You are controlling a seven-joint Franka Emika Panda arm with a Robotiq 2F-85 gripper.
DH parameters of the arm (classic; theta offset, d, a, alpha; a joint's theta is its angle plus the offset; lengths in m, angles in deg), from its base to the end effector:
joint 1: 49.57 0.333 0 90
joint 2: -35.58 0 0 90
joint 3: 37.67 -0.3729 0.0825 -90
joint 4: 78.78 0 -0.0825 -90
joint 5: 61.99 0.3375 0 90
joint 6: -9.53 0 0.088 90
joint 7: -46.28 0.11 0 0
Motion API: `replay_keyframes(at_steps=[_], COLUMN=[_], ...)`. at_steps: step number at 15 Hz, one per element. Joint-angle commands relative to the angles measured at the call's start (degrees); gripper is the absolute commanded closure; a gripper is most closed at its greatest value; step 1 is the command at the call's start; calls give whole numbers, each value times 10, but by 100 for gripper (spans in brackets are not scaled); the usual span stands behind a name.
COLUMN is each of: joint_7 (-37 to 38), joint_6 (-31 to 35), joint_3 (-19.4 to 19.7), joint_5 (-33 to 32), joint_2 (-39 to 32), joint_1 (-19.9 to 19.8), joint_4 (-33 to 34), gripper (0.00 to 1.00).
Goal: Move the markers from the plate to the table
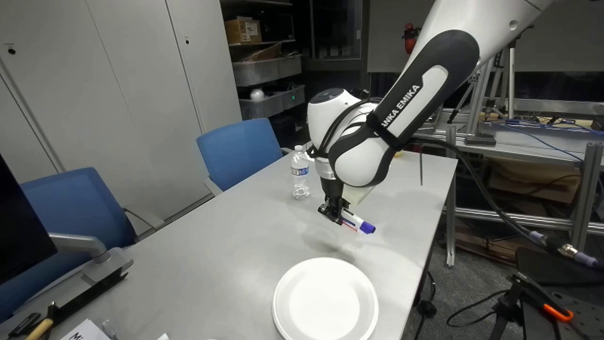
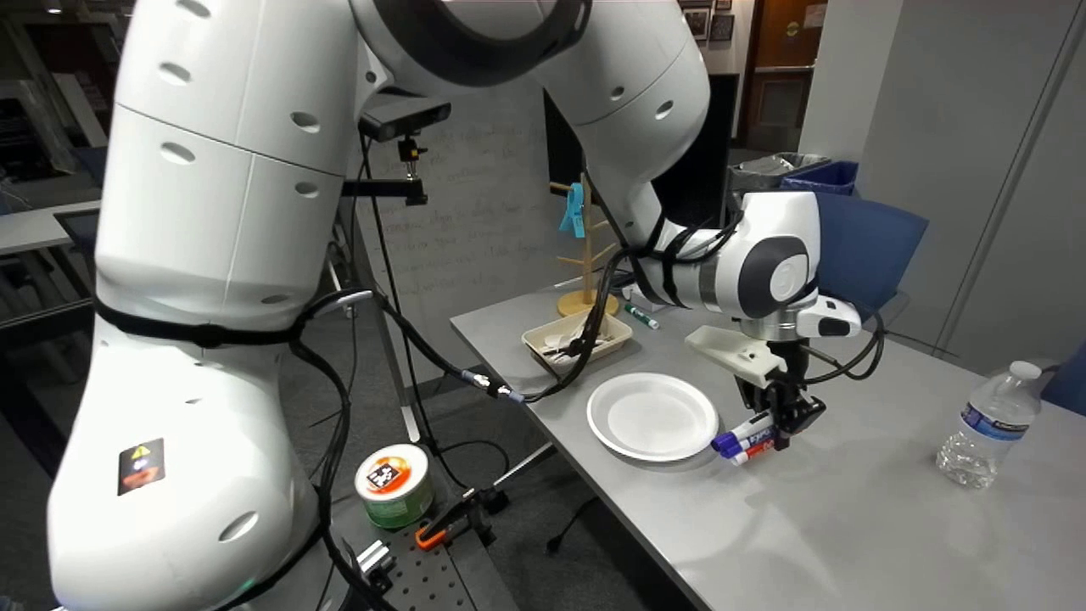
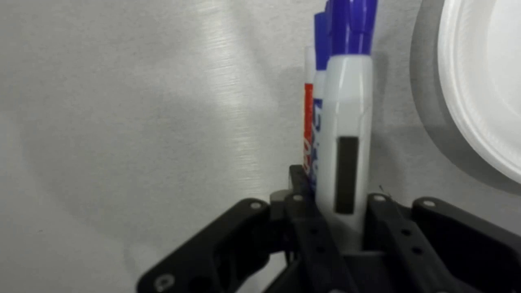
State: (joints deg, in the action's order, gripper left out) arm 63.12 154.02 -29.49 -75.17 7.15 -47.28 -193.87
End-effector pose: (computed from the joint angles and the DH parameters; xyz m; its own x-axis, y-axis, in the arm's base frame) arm 0.6046 -0.0529 0.2933 0.9811 -0.1857 0.0545 -0.1928 -0.9618 0.1945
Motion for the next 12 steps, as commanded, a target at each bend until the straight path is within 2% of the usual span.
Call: replay_keyframes(at_steps=[1, 6, 12], joint_7=[3, 18, 30], joint_6=[-3, 13, 12], joint_3=[-5, 3, 1], joint_5=[28, 41, 57], joint_2=[-59, -113, -127], joint_1=[0, 10, 11], joint_4=[42, 71, 90], gripper=[95, 95, 95])
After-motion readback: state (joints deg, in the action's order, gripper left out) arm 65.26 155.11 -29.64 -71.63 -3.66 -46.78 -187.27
